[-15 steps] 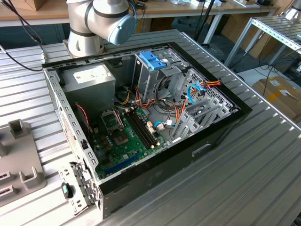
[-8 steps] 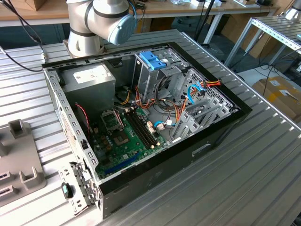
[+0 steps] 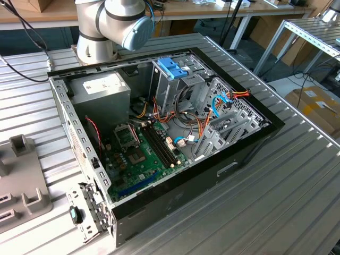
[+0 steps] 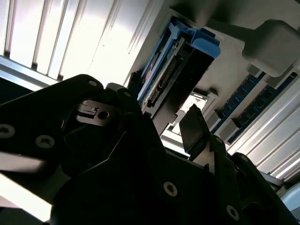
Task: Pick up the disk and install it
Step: 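Pick up the disk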
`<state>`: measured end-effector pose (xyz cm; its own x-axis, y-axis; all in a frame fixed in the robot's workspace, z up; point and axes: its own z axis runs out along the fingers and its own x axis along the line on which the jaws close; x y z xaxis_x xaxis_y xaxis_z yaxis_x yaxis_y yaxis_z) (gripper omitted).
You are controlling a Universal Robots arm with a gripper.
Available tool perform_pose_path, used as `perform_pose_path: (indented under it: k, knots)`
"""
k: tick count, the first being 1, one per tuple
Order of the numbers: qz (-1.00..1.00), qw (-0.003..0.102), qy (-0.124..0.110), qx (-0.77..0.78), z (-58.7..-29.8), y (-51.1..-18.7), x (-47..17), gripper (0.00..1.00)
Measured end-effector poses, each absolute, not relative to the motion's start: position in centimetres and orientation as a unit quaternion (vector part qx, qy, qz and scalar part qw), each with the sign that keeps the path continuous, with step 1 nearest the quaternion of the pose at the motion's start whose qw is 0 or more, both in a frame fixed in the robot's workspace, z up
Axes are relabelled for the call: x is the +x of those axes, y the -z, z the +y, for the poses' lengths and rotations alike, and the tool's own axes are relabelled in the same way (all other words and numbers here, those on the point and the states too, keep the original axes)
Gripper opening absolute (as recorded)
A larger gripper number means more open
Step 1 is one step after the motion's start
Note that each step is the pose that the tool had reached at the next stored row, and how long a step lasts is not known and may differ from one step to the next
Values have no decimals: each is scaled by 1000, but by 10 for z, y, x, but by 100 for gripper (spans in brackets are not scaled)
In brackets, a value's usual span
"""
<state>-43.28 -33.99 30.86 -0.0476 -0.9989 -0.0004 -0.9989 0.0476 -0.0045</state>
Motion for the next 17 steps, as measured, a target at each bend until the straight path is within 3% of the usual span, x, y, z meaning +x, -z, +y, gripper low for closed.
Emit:
perform_pose_path:
  k: [4, 17]
  knots:
    - [724, 16, -14, -690, -340, -308, -433, 61]
    - [724, 15, -12, -690, -343, -304, -433, 61]
